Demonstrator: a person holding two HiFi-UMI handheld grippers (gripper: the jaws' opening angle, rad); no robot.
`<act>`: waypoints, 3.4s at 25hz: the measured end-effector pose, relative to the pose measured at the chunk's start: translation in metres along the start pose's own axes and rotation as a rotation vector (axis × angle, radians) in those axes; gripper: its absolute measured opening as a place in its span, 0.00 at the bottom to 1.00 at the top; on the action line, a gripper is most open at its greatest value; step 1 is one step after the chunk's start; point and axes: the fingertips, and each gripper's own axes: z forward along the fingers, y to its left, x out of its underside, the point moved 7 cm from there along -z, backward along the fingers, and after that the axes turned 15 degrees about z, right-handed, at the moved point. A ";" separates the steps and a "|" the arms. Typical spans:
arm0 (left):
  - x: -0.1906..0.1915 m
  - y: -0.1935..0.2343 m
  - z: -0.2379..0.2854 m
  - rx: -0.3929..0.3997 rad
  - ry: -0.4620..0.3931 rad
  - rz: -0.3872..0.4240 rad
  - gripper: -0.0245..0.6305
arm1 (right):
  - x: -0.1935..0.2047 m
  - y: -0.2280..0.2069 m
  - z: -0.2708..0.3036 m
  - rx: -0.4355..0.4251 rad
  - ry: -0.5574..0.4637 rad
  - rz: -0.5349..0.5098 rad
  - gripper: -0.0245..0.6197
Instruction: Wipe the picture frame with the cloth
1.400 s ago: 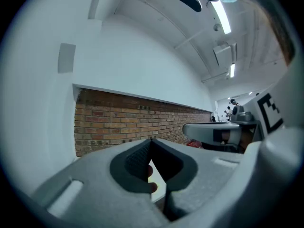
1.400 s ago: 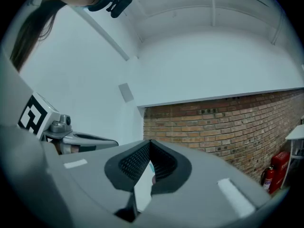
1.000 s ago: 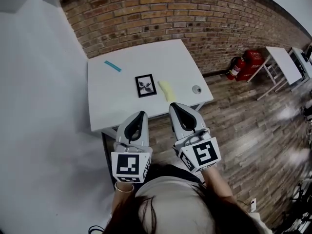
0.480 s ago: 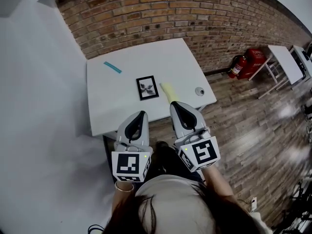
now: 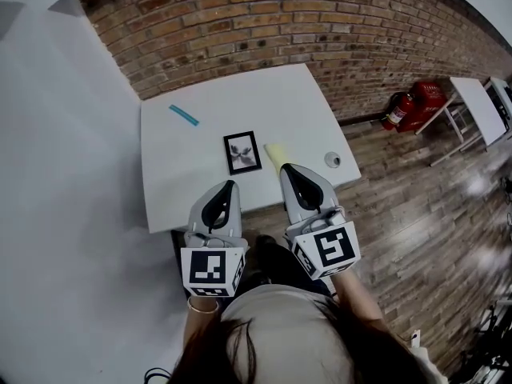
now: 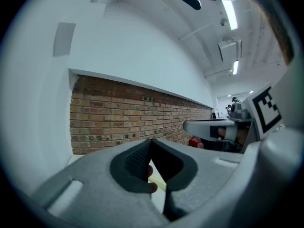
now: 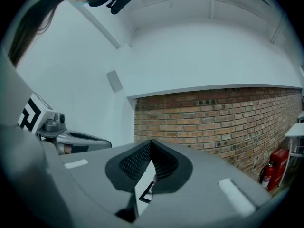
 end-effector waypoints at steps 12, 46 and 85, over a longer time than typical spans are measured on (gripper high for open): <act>0.007 0.017 0.051 -0.053 0.041 -0.011 0.04 | 0.002 -0.041 0.048 -0.041 0.038 0.020 0.05; 0.096 0.061 0.109 -0.062 0.288 -0.137 0.08 | 0.055 -0.098 0.123 0.025 0.223 0.075 0.11; 0.206 0.056 0.146 0.160 0.603 -0.283 0.15 | 0.154 -0.145 0.132 0.197 0.499 0.097 0.22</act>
